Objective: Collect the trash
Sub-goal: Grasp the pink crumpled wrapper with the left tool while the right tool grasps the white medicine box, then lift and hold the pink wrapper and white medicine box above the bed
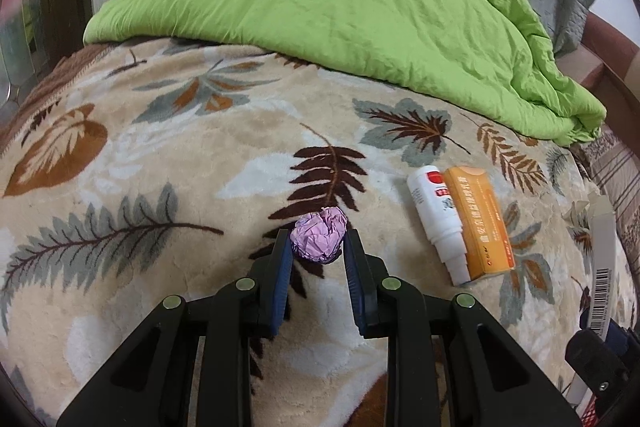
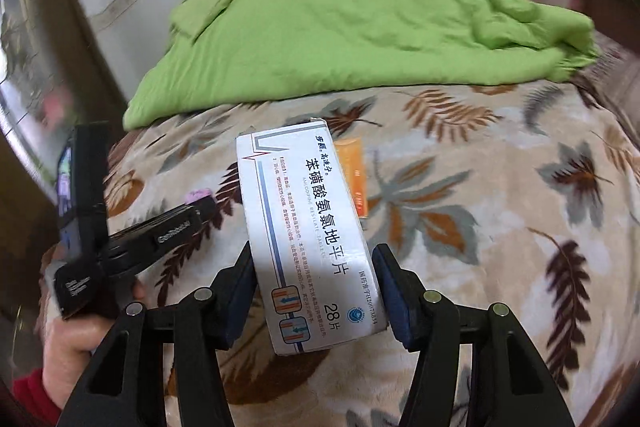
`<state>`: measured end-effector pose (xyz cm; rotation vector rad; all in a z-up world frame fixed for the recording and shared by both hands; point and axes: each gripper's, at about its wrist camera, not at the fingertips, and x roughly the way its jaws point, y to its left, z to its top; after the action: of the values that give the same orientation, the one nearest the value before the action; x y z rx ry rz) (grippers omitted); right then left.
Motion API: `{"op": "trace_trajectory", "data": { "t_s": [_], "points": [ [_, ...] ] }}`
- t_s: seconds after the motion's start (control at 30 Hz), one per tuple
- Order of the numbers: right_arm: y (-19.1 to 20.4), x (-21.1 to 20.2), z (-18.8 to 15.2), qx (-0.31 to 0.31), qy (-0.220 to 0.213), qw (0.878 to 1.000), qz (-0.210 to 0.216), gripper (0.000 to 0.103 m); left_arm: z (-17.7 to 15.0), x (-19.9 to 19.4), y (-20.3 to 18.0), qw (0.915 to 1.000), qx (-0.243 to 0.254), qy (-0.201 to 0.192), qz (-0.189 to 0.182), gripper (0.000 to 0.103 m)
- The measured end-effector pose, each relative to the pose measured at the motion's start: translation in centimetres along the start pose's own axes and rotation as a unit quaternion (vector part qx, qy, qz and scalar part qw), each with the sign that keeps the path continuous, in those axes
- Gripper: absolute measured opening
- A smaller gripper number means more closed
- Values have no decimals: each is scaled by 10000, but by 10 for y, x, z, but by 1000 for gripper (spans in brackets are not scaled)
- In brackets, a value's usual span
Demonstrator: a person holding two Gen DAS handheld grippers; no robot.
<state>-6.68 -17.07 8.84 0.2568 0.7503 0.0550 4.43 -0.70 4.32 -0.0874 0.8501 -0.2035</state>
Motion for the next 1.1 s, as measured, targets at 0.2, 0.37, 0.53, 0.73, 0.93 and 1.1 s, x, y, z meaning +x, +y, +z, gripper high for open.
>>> {"op": "trace_trajectory", "data": {
  "t_s": [0.2, 0.37, 0.53, 0.73, 0.93, 1.1],
  "points": [
    [-12, 6, 3, 117, -90, 9998, -166, 62, -4, -17, -17, 9988, 388, -290, 112, 25],
    [-27, 10, 10, 351, -199, 9991, -143, 62, -9, -24, -30, 9967, 682, -412, 156, 25],
    [-30, 13, 13, 381, -208, 9990, -116, 62, -11, -26, -35, 9960, 755, -452, 163, 25],
    [-27, 15, 12, 335, -207, 9992, -73, 62, -12, -27, -36, 9956, 795, -458, 180, 25],
    [-26, 15, 12, 288, -207, 9994, -36, 62, -13, -26, -37, 9957, 787, -459, 180, 25],
    [-25, 14, 12, 254, -232, 9994, -28, 62, -9, -29, -31, 9965, 670, -489, -23, 25]
  ]
}}
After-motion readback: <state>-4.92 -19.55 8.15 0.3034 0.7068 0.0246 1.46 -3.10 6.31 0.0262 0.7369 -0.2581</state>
